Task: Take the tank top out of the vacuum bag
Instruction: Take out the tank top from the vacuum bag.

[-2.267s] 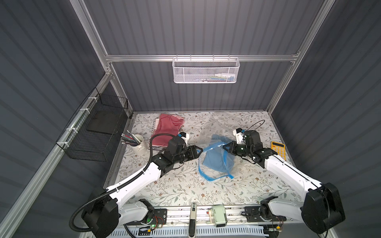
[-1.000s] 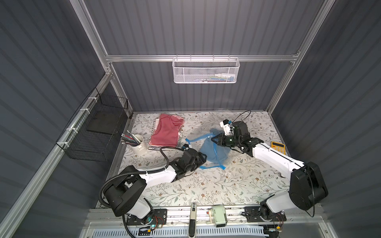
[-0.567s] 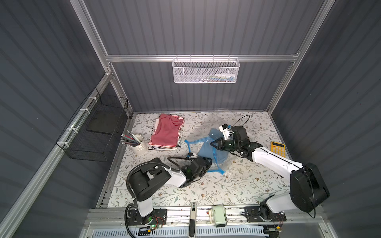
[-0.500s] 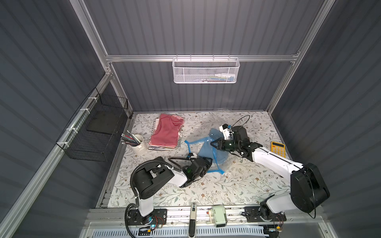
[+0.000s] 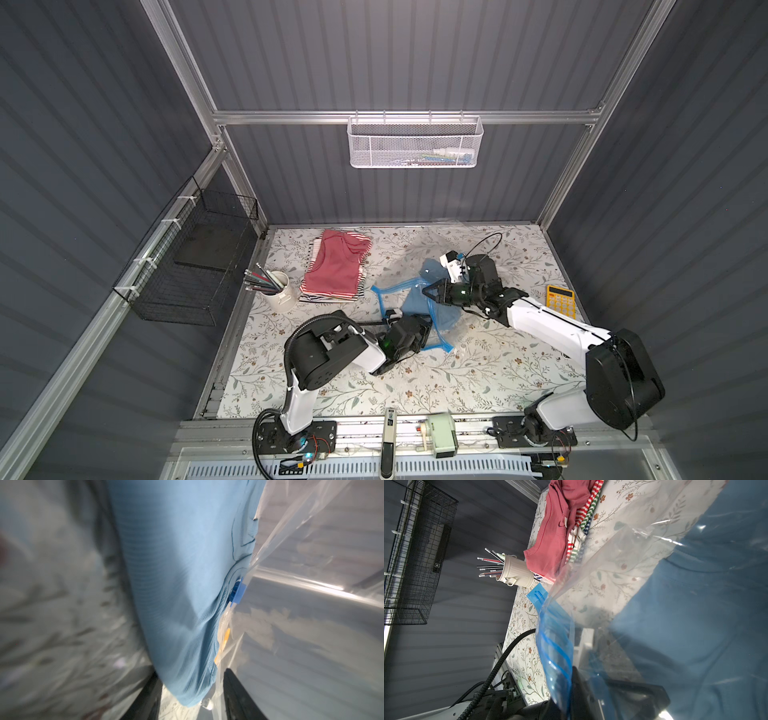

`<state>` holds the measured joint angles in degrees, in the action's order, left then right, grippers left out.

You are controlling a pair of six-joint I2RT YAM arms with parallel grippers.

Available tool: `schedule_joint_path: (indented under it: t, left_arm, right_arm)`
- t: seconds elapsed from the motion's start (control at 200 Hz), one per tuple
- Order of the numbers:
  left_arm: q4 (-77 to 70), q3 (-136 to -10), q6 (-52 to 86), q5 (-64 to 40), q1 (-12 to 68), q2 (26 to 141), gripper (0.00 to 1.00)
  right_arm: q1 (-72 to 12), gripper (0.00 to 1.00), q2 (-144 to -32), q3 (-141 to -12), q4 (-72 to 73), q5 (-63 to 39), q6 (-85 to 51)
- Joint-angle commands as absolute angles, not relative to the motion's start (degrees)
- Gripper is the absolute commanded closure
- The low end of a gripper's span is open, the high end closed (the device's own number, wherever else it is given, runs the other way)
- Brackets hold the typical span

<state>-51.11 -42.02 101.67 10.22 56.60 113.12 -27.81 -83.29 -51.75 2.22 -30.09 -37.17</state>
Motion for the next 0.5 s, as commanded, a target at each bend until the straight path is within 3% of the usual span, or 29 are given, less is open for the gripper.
schedule_joint_path:
  t: [0.0,0.39,0.44,0.495]
  left_arm:
    - [-46.59,-43.38,102.92,9.08,56.76,115.06,0.51]
    - [-48.28,-47.05,100.24,10.75,54.34,117.50,0.55]
    - [-48.03,-47.96,99.10,10.65,54.15,117.46,0.62]
    - [-47.88,-48.78,98.14,10.48,53.91,117.56,0.80]
  right_arm:
    - [-28.20,1.00,-82.43,-52.10,2.93,-30.93,-37.44]
    - [-29.18,1.00,-81.85,-52.21,2.56,-30.50,-38.56]
    - [-29.23,1.00,-81.59,-52.05,2.69,-30.36,-38.68]
    - [-29.19,1.00,-81.34,-51.87,2.60,-30.02,-38.67]
